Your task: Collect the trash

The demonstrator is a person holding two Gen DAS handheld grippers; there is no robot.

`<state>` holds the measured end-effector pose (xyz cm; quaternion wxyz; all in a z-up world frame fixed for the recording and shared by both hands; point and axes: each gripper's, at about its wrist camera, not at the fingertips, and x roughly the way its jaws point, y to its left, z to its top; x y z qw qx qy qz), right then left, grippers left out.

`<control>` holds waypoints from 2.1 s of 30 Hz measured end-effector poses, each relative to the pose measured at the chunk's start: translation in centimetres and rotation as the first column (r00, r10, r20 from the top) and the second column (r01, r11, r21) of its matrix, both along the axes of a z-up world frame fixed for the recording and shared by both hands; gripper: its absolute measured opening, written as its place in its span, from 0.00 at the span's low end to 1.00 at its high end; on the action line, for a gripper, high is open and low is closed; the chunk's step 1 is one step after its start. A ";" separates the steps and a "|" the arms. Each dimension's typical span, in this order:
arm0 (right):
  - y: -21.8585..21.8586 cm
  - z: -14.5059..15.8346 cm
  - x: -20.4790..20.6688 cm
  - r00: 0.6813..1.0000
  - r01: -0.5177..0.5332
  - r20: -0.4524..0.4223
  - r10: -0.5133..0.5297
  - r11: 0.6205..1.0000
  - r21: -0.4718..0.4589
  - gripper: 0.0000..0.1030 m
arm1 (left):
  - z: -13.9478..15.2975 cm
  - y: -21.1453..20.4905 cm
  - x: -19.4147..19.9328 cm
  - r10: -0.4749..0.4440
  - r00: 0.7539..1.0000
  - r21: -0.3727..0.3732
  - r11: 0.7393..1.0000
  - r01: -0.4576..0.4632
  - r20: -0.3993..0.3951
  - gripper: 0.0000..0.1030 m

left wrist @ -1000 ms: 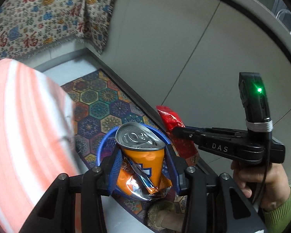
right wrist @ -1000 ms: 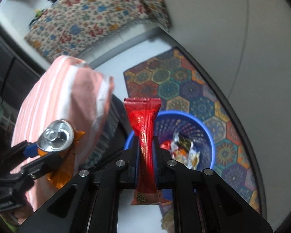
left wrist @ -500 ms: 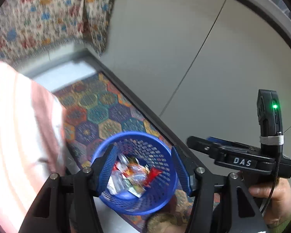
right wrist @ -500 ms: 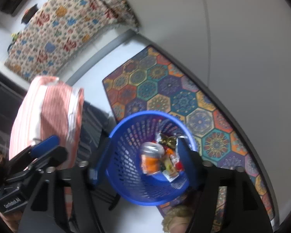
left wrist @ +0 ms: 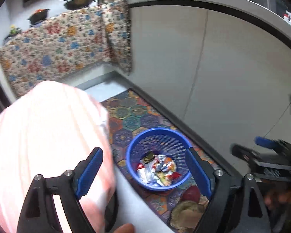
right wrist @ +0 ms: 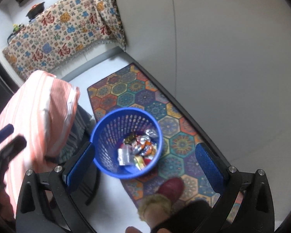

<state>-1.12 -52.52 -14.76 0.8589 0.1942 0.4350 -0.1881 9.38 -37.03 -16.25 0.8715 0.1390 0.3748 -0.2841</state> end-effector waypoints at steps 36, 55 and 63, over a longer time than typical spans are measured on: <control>7.1 3.4 -3.8 0.993 -0.116 -0.039 0.115 0.992 -0.045 1.00 | 0.7 1.9 -2.8 0.029 0.995 0.074 0.997 -0.022 -0.100 0.85; 7.2 3.2 -3.9 0.993 -0.111 -0.050 0.109 0.993 -0.042 1.00 | 0.4 2.0 -3.0 0.031 0.994 0.080 0.997 -0.023 -0.108 0.85; 7.1 3.2 -3.8 0.993 -0.111 -0.054 0.109 0.993 -0.039 1.00 | 0.2 1.9 -2.9 0.030 0.993 0.083 0.996 -0.021 -0.111 0.85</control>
